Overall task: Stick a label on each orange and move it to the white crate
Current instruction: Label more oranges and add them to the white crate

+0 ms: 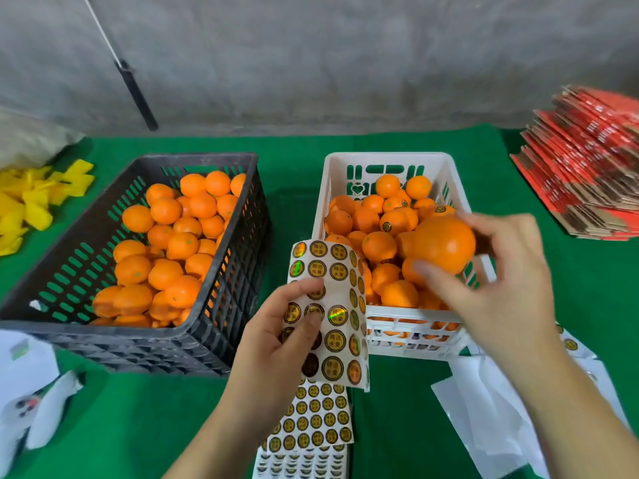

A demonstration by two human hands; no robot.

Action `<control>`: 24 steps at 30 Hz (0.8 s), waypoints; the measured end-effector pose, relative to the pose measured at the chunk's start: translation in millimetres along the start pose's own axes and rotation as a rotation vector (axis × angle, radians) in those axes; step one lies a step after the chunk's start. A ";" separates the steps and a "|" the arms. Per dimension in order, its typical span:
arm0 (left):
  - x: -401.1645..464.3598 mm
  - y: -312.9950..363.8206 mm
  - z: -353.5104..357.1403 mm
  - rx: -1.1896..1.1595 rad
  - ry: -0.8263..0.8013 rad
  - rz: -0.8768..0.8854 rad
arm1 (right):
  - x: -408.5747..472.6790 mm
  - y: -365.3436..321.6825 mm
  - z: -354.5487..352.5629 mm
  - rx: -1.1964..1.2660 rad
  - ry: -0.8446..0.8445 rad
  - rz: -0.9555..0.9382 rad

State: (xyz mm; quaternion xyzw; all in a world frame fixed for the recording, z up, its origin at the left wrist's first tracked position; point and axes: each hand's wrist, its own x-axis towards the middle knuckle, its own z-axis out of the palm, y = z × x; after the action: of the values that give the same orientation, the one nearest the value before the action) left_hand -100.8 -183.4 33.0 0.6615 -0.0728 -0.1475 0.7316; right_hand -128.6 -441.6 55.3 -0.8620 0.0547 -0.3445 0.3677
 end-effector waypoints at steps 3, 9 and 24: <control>4.7 -3.0 2.3 0.024 -0.049 0.063 | 51.8 26.1 11.9 -0.164 -0.066 0.102; 17.6 -5.9 -2.2 -0.038 -0.126 0.075 | 27.7 34.2 52.8 0.294 -0.507 0.550; 185.1 -14.0 -174.2 1.238 0.211 0.149 | -26.9 -14.5 88.3 1.062 -0.314 0.823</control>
State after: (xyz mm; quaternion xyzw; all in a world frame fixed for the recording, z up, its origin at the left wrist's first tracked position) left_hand 125.2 -77.4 -17.2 0.9664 -0.1181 0.0393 0.2247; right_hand -95.2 -369.2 6.6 -0.5142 0.1472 -0.0280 0.8445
